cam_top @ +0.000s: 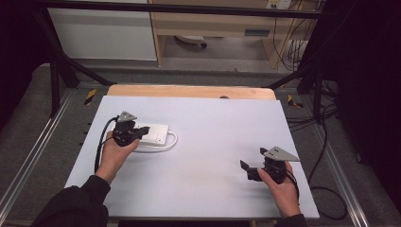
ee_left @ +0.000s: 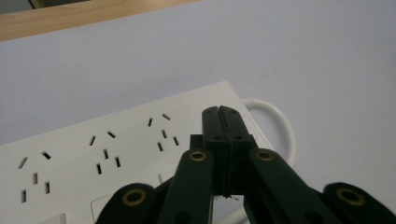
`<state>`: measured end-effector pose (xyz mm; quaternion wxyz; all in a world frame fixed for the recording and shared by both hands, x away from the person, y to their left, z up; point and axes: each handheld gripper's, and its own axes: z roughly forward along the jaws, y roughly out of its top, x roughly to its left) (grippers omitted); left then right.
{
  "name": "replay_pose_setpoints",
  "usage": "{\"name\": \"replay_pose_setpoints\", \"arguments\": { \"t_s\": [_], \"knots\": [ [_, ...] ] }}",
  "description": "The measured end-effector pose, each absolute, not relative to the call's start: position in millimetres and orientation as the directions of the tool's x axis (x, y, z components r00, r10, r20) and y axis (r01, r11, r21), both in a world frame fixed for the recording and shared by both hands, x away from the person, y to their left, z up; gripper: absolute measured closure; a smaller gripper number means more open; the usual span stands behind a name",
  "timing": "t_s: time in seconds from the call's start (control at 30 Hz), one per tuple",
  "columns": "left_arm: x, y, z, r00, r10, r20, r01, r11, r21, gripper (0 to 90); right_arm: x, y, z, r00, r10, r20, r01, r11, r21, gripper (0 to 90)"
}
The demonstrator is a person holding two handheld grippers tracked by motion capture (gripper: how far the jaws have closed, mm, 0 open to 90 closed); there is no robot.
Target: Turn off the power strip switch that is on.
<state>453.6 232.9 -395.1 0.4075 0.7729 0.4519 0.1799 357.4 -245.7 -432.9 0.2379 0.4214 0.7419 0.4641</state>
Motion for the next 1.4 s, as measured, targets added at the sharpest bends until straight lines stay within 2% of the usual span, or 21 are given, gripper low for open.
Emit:
{"name": "replay_pose_setpoints", "arguments": {
  "t_s": [0.6,1.4],
  "knots": [
    [457.3,247.2,-406.5,0.488,0.869,-0.088,0.584,-0.249,0.772,90.0,357.1,-245.0,-432.9,-0.536,0.844,0.036,0.406,0.220,0.887,5.9],
    [460.8,247.7,-418.2,0.476,0.877,-0.064,0.596,-0.268,0.757,90.0,357.4,-244.7,-432.9,-0.539,0.842,0.037,0.405,0.220,0.887,5.9]
  ]
}}
